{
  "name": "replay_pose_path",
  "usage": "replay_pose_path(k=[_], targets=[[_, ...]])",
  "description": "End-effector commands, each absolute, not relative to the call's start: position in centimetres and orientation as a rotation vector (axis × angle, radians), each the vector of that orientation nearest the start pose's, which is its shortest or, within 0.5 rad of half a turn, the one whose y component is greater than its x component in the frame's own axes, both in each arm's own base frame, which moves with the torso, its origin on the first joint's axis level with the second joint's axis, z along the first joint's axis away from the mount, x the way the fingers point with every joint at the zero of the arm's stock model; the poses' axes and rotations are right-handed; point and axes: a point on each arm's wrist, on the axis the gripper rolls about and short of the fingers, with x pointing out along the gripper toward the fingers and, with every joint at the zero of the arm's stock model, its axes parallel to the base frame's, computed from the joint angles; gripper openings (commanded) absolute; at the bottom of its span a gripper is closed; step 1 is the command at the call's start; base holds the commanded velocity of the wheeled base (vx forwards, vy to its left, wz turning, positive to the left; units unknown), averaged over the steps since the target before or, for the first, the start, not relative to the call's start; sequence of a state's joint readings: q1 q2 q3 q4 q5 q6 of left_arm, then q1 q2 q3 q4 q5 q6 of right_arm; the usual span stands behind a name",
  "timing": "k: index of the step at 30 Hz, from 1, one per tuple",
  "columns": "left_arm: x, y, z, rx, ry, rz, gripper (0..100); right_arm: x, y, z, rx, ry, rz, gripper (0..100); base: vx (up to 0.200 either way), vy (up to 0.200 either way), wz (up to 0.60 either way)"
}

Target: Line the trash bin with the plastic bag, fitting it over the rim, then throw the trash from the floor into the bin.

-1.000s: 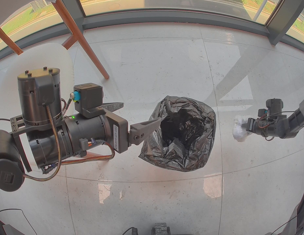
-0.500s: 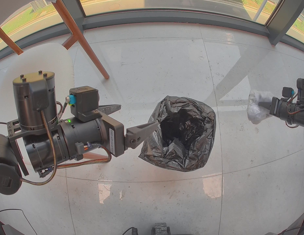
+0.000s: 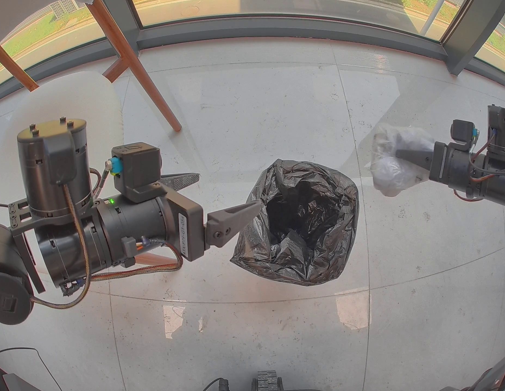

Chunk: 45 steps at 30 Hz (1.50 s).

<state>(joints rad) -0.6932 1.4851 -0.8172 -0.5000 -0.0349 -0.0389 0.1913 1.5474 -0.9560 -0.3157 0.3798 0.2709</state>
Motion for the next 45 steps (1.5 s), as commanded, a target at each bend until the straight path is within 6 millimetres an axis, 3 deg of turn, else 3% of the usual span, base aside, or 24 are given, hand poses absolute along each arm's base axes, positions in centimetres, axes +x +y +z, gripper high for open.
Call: replay_pose_path(k=[1,7,12,13,20,26,27,30,35,41,45], targets=[[19.9,-16.6,23.3,0.017,0.175,-0.722,100,27.5,9.7,22.5,0.274,0.410,0.632,0,0.000,0.000,0.00],[20.0,-16.6,23.4,0.016,0.173,-0.717,100,29.1,13.4,19.4,0.246,0.472,0.711,0,0.000,0.000,0.00],[20.0,-16.5,23.2,0.019,0.179,-0.717,100,31.0,15.2,17.1,0.230,0.427,0.695,0,0.000,0.000,0.00],[20.0,-16.5,23.3,0.019,0.177,-0.717,100,30.9,15.4,16.9,0.229,0.428,0.701,100,0.000,0.000,0.00],[20.0,-16.5,23.2,0.018,0.179,-0.714,100,30.0,15.1,17.3,0.239,0.428,0.702,100,0.000,0.000,0.00],[20.0,-15.5,23.5,0.013,0.166,-0.683,100,25.6,12.3,19.7,0.249,0.367,0.682,100,0.000,0.000,0.00],[20.0,-15.5,23.5,0.013,0.166,-0.683,100,25.6,12.3,19.7,0.249,0.367,0.682,100,0.000,0.000,0.00],[19.4,-13.5,24.4,-0.002,0.130,-0.630,100,21.3,7.3,20.4,0.265,0.301,0.530,100,0.000,0.000,0.00],[18.6,-10.2,25.1,-0.022,0.088,-0.523,100,16.4,3.5,19.8,0.272,0.225,0.315,100,0.000,0.000,0.00],[17.0,-5.4,25.7,-0.035,0.048,-0.327,100,10.1,1.6,17.7,0.255,0.140,0.230,100,0.000,0.000,0.00],[14.1,-2.8,24.7,-0.038,0.060,-0.166,100,7.1,0.8,16.3,0.187,0.068,0.182,100,0.000,0.000,0.00]])
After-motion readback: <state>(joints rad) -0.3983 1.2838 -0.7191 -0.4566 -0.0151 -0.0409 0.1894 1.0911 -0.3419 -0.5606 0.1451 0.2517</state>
